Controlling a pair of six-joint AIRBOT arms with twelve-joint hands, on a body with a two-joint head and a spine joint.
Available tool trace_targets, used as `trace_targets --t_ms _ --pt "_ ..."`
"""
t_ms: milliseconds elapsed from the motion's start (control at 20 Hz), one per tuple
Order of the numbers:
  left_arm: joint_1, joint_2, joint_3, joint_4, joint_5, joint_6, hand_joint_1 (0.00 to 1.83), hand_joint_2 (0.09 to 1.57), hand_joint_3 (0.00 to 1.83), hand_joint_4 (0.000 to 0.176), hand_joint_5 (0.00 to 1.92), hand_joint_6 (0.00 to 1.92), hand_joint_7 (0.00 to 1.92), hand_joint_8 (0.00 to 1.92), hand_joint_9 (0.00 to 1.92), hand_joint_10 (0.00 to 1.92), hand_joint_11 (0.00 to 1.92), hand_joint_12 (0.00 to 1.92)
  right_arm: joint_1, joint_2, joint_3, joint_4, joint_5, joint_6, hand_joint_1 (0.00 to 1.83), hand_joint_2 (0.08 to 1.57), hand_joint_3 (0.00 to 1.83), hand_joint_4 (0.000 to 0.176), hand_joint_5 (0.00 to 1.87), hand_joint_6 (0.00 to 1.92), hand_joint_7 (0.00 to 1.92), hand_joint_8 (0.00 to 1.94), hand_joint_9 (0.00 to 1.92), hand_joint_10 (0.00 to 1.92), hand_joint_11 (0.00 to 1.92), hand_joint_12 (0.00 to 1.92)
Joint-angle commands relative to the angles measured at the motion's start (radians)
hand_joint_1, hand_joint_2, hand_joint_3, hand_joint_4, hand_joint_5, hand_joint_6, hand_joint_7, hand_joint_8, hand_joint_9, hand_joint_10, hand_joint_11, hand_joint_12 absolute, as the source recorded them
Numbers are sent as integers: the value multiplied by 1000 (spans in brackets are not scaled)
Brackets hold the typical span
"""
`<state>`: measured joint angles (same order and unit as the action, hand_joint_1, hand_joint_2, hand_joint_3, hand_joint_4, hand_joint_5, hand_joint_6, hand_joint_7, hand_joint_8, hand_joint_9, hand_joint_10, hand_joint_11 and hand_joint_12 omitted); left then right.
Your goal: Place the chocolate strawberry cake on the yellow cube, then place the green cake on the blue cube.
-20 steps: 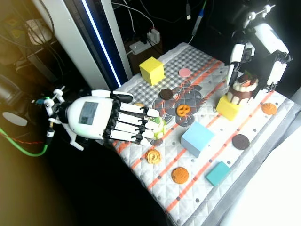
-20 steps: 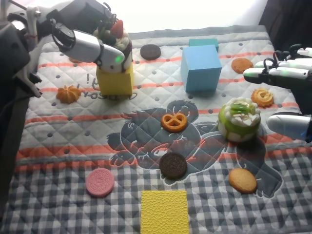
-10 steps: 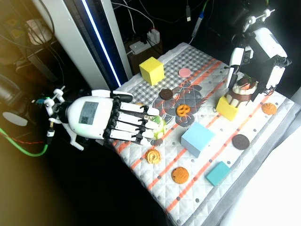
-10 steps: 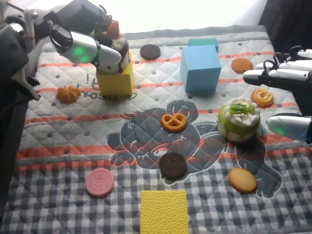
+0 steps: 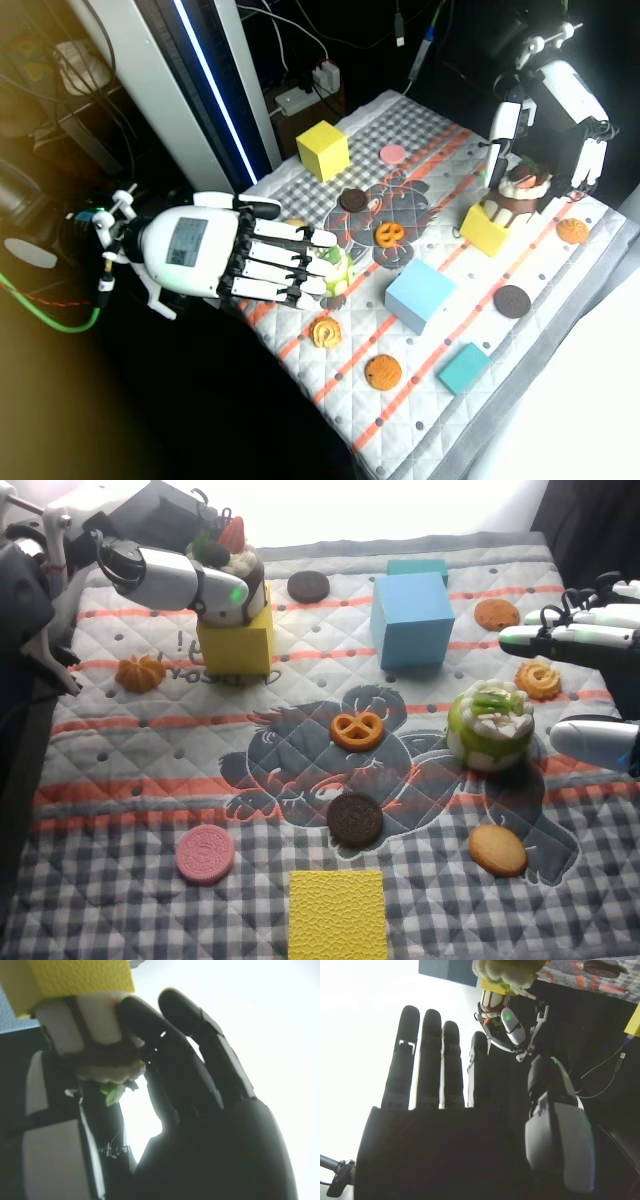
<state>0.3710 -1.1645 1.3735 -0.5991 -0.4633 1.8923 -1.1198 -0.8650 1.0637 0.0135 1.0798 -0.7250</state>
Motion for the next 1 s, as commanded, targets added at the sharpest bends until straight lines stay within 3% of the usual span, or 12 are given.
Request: trace_targets --t_ms 0,150,350,400,500,600,650,750,800,850,900,950 --pt "-2 13 -4 18 -98 1 898 914 0 0 625 0 824 64 772 557 455 1302 8 -2 3 20 123 9 143 1254 0 131 327 1 361 2 424 2 110 910" --pt "-1 19 -12 20 -106 1 836 881 0 0 535 0 759 1 784 371 420 1258 8 -3 3 20 123 9 127 1254 0 122 336 3 369 2 419 0 99 904" --pt "6 33 -32 25 -126 1 806 843 0 14 486 0 683 0 751 352 394 1300 7 -4 4 20 123 9 139 1255 0 109 352 5 370 1 409 0 98 902" --pt "10 42 -46 26 -141 1 739 815 0 32 447 0 638 0 719 326 418 1271 7 -5 4 20 123 9 147 1257 0 101 356 6 371 1 414 2 103 904" --pt "18 56 -64 27 -163 1 641 744 0 30 369 0 548 0 669 148 354 1111 7 -5 5 20 123 9 133 1254 0 89 360 3 373 1 408 0 85 933" --pt "27 66 -84 30 -196 1 575 706 0 137 195 0 321 0 469 12 37 1235 7 -5 5 20 123 9 97 1254 1 79 360 1 372 1 418 4 104 941" --pt "31 72 -94 33 -209 1 582 706 0 168 140 2 237 0 357 2 7 1141 7 -6 5 20 123 9 101 1255 1 87 356 0 373 1 416 2 98 938" --pt "55 108 -147 48 -273 -3 570 698 0 176 12 0 73 2 177 3 0 826 8 -8 6 20 123 9 122 1251 0 101 344 0 357 0 389 2 63 929" --pt "78 134 -183 67 -313 -21 595 701 0 176 2 0 14 0 158 1 40 1157 10 -8 6 20 123 9 135 1242 0 101 351 2 359 1 392 3 63 937" --pt "117 169 -226 104 -369 -81 645 703 0 176 0 0 2 0 31 12 7 822 14 -9 6 21 123 9 135 1233 0 108 350 2 363 2 398 4 69 947" --pt "148 198 -256 134 -406 -140 660 735 7 176 0 0 0 0 5 2 1 164 18 -9 6 21 123 9 163 1217 0 123 338 0 354 0 391 1 48 984" --pt "199 237 -294 176 -462 -234 641 747 11 176 0 0 0 0 0 0 0 32 24 -11 7 21 123 9 197 1203 0 129 334 0 355 1 391 1 46 999"
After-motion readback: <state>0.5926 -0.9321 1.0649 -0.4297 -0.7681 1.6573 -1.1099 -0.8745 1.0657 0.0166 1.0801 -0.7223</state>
